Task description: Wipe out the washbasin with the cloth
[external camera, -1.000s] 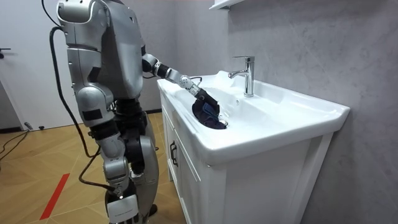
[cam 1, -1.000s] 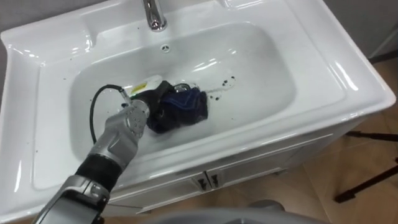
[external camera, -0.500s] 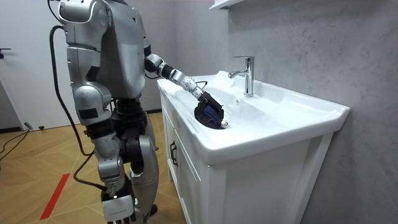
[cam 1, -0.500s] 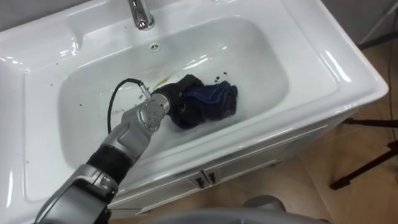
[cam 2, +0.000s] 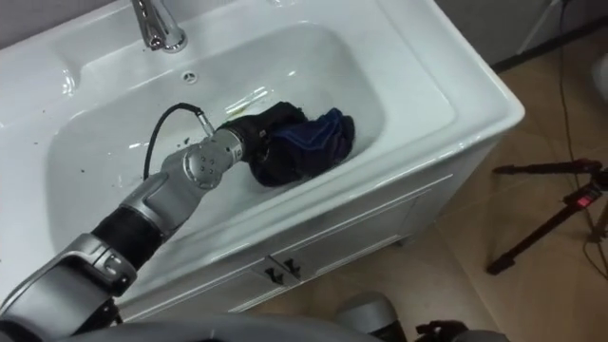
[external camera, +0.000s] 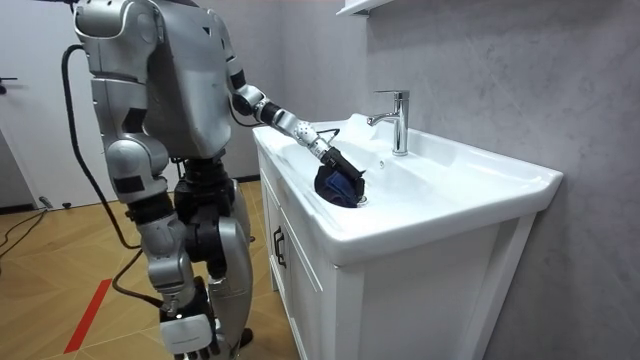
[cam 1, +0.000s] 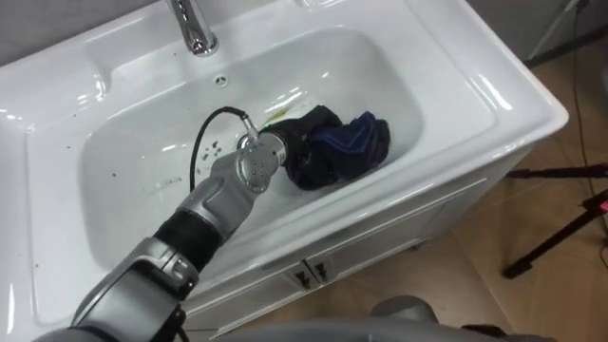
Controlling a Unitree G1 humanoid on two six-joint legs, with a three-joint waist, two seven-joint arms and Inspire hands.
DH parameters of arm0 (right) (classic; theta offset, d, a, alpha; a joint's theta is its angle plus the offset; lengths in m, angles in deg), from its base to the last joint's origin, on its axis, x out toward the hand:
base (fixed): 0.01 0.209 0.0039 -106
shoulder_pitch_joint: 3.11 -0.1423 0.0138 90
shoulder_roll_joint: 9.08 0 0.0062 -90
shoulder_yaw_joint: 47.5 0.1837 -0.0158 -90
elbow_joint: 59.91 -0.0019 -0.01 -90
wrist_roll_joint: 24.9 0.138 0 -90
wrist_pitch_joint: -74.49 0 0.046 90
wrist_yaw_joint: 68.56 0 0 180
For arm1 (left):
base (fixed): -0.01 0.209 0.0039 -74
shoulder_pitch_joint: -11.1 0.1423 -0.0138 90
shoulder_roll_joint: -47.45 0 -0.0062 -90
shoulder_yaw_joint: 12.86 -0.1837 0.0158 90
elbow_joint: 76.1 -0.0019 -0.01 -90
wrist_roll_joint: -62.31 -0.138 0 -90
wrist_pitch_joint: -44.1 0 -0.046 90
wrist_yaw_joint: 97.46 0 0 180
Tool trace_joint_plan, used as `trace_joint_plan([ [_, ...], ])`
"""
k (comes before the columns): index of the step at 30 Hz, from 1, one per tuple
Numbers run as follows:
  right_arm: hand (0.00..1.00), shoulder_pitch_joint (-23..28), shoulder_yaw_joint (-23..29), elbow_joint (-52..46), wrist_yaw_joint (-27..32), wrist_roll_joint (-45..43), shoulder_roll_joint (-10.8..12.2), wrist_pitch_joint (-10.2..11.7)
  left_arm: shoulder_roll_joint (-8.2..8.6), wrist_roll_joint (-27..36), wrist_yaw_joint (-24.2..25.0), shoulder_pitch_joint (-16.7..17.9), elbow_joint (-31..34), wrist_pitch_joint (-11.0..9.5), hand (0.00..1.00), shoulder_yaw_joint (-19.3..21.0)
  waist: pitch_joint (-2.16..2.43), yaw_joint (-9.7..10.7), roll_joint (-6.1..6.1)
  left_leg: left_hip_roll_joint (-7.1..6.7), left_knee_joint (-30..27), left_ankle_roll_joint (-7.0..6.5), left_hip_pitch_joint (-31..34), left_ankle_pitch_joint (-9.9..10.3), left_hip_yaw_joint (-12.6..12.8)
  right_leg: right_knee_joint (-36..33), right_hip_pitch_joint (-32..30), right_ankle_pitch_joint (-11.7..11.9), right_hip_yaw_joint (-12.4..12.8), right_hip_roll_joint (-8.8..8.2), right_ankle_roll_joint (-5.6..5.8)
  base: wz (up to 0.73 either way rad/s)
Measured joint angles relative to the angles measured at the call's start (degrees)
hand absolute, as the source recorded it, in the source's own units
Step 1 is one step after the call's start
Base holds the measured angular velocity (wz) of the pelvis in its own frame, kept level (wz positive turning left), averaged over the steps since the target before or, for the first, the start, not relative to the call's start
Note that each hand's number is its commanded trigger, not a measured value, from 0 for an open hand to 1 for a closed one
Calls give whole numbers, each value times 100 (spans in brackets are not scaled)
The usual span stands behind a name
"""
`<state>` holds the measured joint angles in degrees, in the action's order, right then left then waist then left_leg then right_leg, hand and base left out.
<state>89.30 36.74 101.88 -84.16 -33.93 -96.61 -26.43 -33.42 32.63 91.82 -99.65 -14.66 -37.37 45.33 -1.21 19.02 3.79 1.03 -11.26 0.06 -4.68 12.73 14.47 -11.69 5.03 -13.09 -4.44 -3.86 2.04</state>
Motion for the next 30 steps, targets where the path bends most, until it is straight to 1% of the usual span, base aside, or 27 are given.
trace_joint_plan([
  [3,0,3,31,55,-27,-2,2,15,17,-404,-14,0,123,0,100,0,-22,5,-41,6,4,0,-2,0,44,1,-9,0,44,2,0,-4],
  [5,0,38,52,115,-52,-7,3,27,25,-901,-19,-8,154,-17,100,8,-44,40,-111,17,-32,0,3,0,70,-3,-7,0,59,3,0,-5],
  [6,0,57,61,121,-60,-18,4,26,-22,-1117,-38,-18,145,-33,100,12,-57,69,-146,20,-48,0,14,0,75,-3,-11,0,75,4,0,0],
  [8,0,92,87,113,-60,-4,-11,18,-35,-1376,-147,-42,14,-78,100,11,-57,128,-164,21,-61,-1,42,1,75,-3,-38,0,83,6,0,-2],
  [10,0,110,95,113,-52,10,-23,14,-19,-1636,-262,-141,-179,-95,100,8,-51,159,-154,24,-87,-1,115,2,84,-10,-125,0,132,13,0,-3],
  [12,0,95,173,108,-47,9,-25,-5,-15,-1840,-391,-273,-395,-105,100,9,-18,184,-97,36,-161,-2,238,2,101,-36,-218,30,127,15,-2,-4],
  [13,0,62,251,117,-29,21,-29,-34,-17,-1911,-521,-399,-666,-132,100,9,-5,193,-63,44,-168,-2,285,2,140,-82,-264,38,143,17,-5,-12],
  [14,0,48,276,132,3,39,-27,-40,-29,-2022,-665,-503,-915,-128,100,19,17,248,1,51,-170,-2,304,2,153,-125,-311,41,150,19,-9,-10],
  [15,0,35,296,131,8,41,-27,-42,-35,-2069,-752,-535,-1040,-130,100,27,16,266,11,54,-166,-1,300,2,163,-129,-313,43,164,23,-12,-15],
  [16,0,33,338,127,30,37,-32,-38,-53,-2265,-933,-573,-1254,-122,100,33,11,269,35,68,-148,-1,284,2,227,-130,-339,50,270,48,-19,-27],
  [17,0,27,399,103,62,36,-39,-27,-118,-2479,-1053,-578,-1382,-114,100,30,16,273,87,88,-135,-1,302,2,293,-147,-404,67,302,67,-26,-29],
  [18,0,26,429,95,66,35,-46,-12,-146,-2554,-1117,-600,-1459,-114,100,31,0,285,112,92,-134,-1,306,2,303,-155,-419,71,323,75,-28,-26],
  [19,0,19,454,101,67,18,-72,-1,-171,-2745,-1247,-660,-1655,-107,100,33,-10,283,188,103,-133,-1,334,2,348,-221,-510,71,382,89,-28,-24],
  [20,0,-10,476,143,69,1,-110,1,-206,-2898,-1366,-708,-1833,-98,100,44,-2,283,272,119,-139,-1,386,2,414,-282,-613,70,450,103,-29,-28],
  [21,0,-14,492,168,67,-18,-146,19,-261,-3033,-1433,-738,-1948,-98,100,72,-6,318,333,129,-157,-1,440,1,439,-354,-713,67,481,112,-33,-19],
  [22,0,-8,492,172,66,-16,-166,30,-290,-3089,-1469,-769,-2021,-100,100,68,-10,348,357,131,-161,-2,470,1,444,-383,-754,64,482,113,-38,-6],
  [23,0,-8,491,173,67,-2,-212,35,-343,-3118,-1533,-866,-2210,-103,100,61,-24,422,400,134,-182,-9,540,-3,445,-456,-844,54,498,112,-48,-5],
  [24,0,-13,492,172,68,13,-278,33,-373,-3117,-1557,-993,-2426,-105,100,51,-35,447,432,136,-218,-19,608,-10,473,-530,-942,52,551,113,-48,-8],
  [25,0,-12,488,171,70,12,-316,34,-375,-3117,-1575,-1070,-2556,-106,100,43,-42,453,442,137,-233,-24,624,-13,487,-552,-974,52,567,113,-48,-18],
  [26,0,-14,489,170,71,17,-376,32,-382,-3117,-1616,-1186,-2823,-114,100,35,-58,457,444,133,-227,-31,643,-18,526,-613,-1020,33,591,112,-44,-11],
  [28,0,13,493,159,122,50,-425,35,-399,-3116,-1635,-1310,-3138,-148,100,31,-64,500,434,131,-224,-38,645,-22,542,-624,-1101,2,615,113,-38,-9],
  [30,0,6,490,150,170,64,-439,28,-481,-3116,-1636,-1373,-3293,-149,100,35,-60,501,439,137,-225,-42,723,-24,599,-689,-1238,-2,654,114,-36,-14],
])
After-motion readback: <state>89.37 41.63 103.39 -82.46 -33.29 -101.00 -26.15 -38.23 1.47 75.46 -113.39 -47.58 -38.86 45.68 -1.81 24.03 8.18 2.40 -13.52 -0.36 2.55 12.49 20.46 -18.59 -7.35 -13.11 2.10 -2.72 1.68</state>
